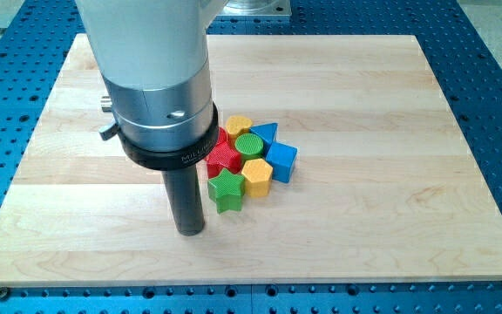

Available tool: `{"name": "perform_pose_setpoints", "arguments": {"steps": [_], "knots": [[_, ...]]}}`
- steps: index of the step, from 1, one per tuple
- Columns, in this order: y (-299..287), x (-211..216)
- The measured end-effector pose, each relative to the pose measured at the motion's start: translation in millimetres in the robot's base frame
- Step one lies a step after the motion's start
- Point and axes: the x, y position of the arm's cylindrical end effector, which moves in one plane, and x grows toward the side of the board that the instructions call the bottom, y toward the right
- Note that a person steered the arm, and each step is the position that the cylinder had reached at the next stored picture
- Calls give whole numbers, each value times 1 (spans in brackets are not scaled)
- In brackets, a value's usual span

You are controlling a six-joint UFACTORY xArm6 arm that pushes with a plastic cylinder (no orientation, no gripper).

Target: Place the red blocks diagonally to each other

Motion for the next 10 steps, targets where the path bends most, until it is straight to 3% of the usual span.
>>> {"name": "perform_pose_setpoints", "arguments": {"steps": [5, 8, 10], "knots": [[-24, -12], [-46, 19], [66, -8]]}}
